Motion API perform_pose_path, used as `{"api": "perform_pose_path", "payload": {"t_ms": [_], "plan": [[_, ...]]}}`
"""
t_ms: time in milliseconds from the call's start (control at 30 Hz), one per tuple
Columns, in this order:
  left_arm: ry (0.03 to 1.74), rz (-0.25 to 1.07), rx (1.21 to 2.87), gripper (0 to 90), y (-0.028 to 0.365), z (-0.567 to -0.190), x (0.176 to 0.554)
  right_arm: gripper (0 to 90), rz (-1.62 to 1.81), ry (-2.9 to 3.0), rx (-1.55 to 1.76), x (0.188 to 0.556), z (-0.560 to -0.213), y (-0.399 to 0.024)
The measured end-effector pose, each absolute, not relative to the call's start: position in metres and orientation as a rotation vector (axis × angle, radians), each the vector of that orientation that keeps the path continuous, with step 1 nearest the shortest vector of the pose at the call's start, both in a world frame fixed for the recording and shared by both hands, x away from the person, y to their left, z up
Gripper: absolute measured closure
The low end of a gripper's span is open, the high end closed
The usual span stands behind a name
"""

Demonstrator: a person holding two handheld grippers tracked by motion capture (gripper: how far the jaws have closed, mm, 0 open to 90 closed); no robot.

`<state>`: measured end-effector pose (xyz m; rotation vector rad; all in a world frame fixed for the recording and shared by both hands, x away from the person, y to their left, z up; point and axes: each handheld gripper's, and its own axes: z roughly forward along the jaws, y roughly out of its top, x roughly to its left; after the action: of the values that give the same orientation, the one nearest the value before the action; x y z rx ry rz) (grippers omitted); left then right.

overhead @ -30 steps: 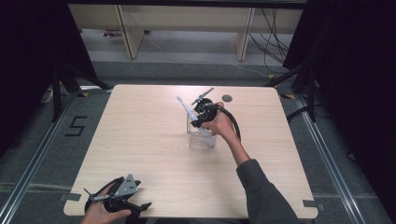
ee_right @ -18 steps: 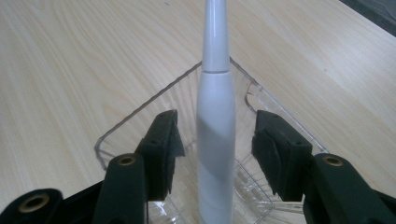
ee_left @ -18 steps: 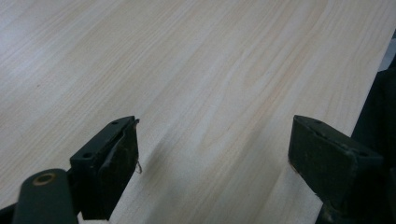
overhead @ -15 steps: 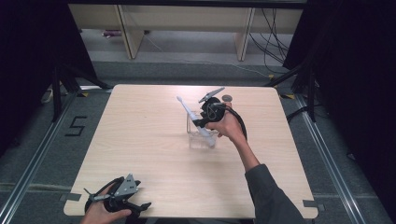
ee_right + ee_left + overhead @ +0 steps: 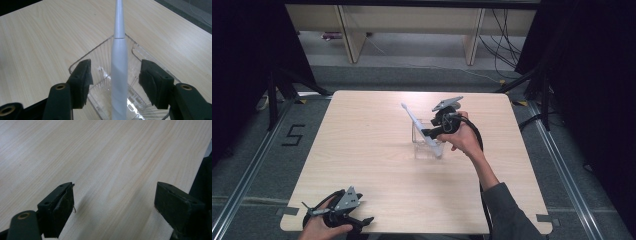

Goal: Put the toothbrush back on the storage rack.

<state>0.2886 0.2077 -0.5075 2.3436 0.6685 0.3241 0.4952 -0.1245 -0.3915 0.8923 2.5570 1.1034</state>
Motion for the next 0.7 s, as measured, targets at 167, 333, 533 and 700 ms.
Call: {"api": "perform_pose_path", "payload": {"t_ms": [167,333,533,700], "plan": [[0.668,0.319,2.340,15.7,0.207,-0.508,0.288,41.2,1.141,2.525,0.866,0.491,-0.392,-0.126],[0.668,0.319,2.346,15.7,0.207,-0.508,0.288,39.2,1.146,2.519,0.890,0.485,-0.391,-0.130],[0.670,0.330,2.337,15.7,0.207,-0.509,0.288,38.9,1.176,2.503,0.888,0.481,-0.391,-0.136],[0.669,0.321,2.346,15.7,0.207,-0.508,0.288,38.6,1.190,2.496,0.878,0.479,-0.390,-0.138]]}}
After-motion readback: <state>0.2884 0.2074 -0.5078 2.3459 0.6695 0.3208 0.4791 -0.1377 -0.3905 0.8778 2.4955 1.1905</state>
